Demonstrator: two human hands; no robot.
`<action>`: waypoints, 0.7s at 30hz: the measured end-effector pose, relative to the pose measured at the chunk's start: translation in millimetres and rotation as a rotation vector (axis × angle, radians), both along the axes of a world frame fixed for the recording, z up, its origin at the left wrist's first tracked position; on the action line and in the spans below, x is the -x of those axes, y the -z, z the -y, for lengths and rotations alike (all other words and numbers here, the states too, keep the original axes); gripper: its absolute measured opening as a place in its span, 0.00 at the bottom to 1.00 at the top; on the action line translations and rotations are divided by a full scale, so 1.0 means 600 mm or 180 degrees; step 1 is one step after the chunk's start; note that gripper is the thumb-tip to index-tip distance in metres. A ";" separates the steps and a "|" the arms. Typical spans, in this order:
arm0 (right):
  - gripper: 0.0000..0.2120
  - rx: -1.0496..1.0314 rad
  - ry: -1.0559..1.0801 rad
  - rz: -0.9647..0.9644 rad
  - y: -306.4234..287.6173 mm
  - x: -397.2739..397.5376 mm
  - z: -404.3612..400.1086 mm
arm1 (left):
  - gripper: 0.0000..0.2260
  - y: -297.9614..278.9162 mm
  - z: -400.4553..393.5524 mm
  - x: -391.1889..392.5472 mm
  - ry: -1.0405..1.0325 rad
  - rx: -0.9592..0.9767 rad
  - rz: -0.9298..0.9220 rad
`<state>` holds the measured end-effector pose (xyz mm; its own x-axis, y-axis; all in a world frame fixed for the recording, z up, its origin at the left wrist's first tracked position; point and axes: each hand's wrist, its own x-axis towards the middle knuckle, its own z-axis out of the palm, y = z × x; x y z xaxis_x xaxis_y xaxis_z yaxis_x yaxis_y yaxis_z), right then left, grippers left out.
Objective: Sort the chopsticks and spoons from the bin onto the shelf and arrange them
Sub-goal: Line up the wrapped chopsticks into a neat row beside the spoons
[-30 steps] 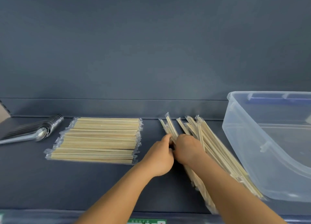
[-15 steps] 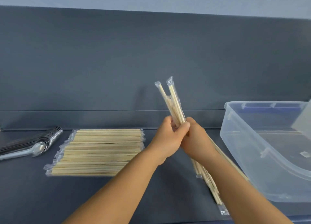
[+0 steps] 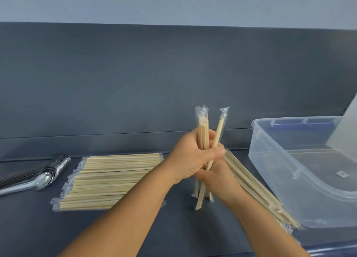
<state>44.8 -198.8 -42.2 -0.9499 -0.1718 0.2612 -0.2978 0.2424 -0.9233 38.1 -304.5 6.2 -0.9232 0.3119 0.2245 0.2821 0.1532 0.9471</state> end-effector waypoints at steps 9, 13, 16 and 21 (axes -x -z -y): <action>0.11 0.0032 -0.0378 0.0151 0.011 -0.007 0.001 | 0.17 -0.006 -0.017 -0.011 -0.0572 0.0065 -0.0316; 0.04 0.0027 -0.0341 0.0009 0.043 -0.013 0.003 | 0.16 0.007 -0.012 -0.008 -0.1105 -0.0016 -0.0198; 0.09 -0.0150 -0.0280 -0.0259 0.058 -0.008 0.012 | 0.13 0.014 0.006 -0.005 -0.1300 0.0070 -0.0152; 0.09 -0.1307 -0.0113 -0.0408 0.061 0.016 0.027 | 0.40 0.043 0.067 -0.027 -0.2237 0.1152 -0.0847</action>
<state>35.0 -215.2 -78.7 -0.9059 -0.3180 0.2799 -0.4185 0.5696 -0.7074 54.1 -344.8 -19.4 -0.8600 -0.2225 0.4593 0.2145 0.6592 0.7208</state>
